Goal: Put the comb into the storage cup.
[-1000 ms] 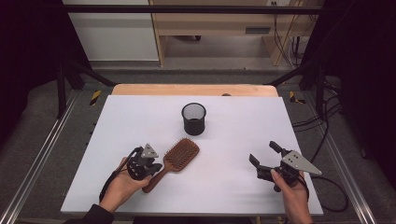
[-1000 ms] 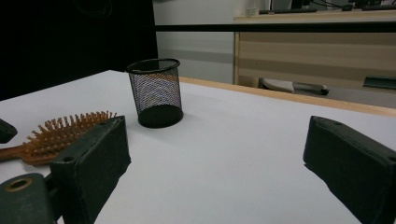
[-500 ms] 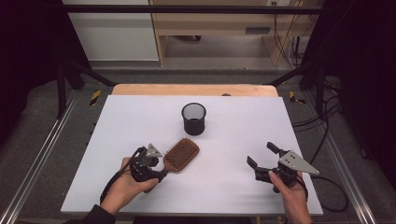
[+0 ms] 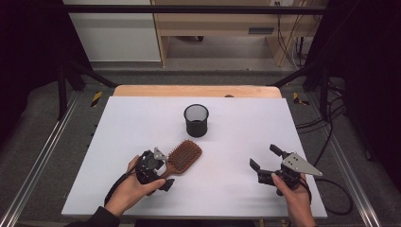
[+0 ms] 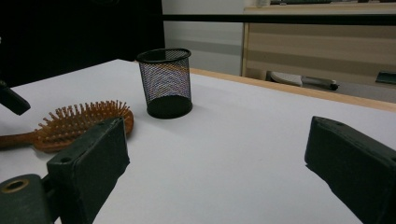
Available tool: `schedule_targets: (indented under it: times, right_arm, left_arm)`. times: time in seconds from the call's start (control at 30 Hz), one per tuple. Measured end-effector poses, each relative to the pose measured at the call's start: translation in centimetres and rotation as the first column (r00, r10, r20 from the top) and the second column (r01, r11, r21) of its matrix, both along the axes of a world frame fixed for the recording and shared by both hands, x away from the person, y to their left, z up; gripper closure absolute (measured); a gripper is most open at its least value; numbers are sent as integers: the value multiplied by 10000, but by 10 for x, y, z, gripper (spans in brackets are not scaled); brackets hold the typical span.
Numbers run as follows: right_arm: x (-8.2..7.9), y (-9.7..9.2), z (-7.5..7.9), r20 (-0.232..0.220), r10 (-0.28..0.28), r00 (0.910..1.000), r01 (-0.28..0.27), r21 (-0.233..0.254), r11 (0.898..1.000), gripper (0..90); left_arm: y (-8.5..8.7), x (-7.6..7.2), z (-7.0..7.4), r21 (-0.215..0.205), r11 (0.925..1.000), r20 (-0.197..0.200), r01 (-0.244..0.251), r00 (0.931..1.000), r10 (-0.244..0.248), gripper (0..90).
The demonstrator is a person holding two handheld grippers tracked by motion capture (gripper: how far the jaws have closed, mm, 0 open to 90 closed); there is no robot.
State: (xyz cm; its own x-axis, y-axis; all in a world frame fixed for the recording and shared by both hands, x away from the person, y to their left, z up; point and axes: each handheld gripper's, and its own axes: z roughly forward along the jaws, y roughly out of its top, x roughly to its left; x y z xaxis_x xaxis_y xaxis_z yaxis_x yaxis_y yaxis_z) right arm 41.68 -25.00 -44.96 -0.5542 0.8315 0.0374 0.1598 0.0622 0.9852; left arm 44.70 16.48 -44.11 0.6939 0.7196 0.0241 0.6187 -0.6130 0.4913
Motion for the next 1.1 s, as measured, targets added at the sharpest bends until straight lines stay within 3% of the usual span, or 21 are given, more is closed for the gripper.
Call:
schedule_targets:
  times: [0.33,1.1]
  right_arm:
    - [0,0,0,-100,30,9999,-31,-39,10000,61]
    - [0,0,0,-144,55,9999,-56,-79,10000,60]
  left_arm:
    - [-6,1,-6,277,9994,-219,197,9996,-191,74]
    - [-3,8,-10,439,9989,-562,151,9983,-126,96]
